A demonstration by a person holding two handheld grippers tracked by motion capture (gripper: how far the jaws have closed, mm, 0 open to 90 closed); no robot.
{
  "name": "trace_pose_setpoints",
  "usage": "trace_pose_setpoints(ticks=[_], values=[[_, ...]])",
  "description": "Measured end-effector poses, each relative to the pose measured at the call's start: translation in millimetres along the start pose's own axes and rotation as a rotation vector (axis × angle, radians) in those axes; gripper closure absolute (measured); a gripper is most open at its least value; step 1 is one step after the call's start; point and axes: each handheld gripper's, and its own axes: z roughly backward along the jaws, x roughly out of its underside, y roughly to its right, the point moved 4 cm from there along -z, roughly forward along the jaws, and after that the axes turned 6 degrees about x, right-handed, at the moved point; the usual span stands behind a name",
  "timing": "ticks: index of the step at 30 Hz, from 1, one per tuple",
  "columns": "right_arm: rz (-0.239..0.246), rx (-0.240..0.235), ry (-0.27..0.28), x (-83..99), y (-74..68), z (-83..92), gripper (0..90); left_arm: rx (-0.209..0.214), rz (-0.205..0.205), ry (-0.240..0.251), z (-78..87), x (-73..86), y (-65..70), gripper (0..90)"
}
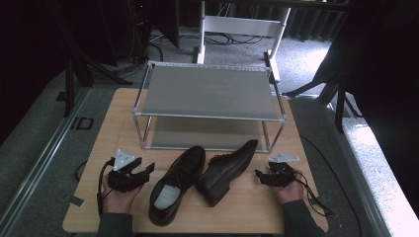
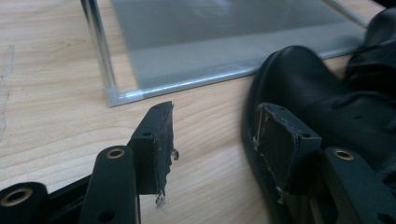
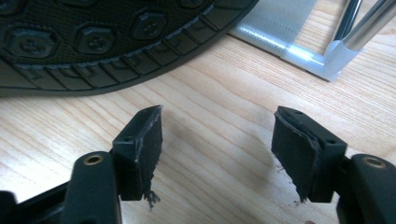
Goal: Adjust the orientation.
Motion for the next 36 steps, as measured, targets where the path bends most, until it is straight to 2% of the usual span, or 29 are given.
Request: trace_pose_setpoints(ticks=[8, 13, 21, 24, 28, 32, 34, 35, 36], values=[[-0.001, 0.000, -0.001, 0.4, 0.1, 1.3, 32.7, 0.108, -0.058, 0.014, 17.3, -4.0, 17.7, 47.3], [0.000, 0.000, 0.000, 0.9, 0.4, 2.7, 32.7, 0.156, -0.113, -0.028, 20.9, 0.1, 30.7, 47.2], [0.003, 0.002, -0.004, 1.7, 0.1, 1.4, 32.6, 0.202, -0.165, -0.071, 20.8, 5.6, 41.0, 48.2], [0.003, 0.001, -0.005, 1.8, 0.2, 1.3, 32.7, 0.222, -0.189, -0.102, 18.7, 8.3, 45.8, 48.5], [0.006, 0.000, -0.005, 1.8, -0.1, 1.2, 32.7, 0.226, -0.220, -0.156, 10.5, 12.2, 51.2, 49.9], [0.008, -0.001, -0.004, 1.6, -0.4, 1.3, 32.7, 0.215, -0.224, -0.196, 0.6, 12.4, 51.7, 56.1], [0.009, -0.001, -0.004, 1.6, -0.5, 1.1, 32.7, 0.209, -0.223, -0.201, -1.0, 11.9, 51.6, 59.7], [0.009, -0.001, -0.005, 1.6, -0.5, 1.1, 32.7, 0.186, -0.212, -0.204, -6.2, 10.2, 50.3, 59.7], [0.010, 0.002, -0.004, 1.5, -0.5, 1.4, 32.7, 0.183, -0.207, -0.194, -6.9, 9.3, 49.8, 66.2]])
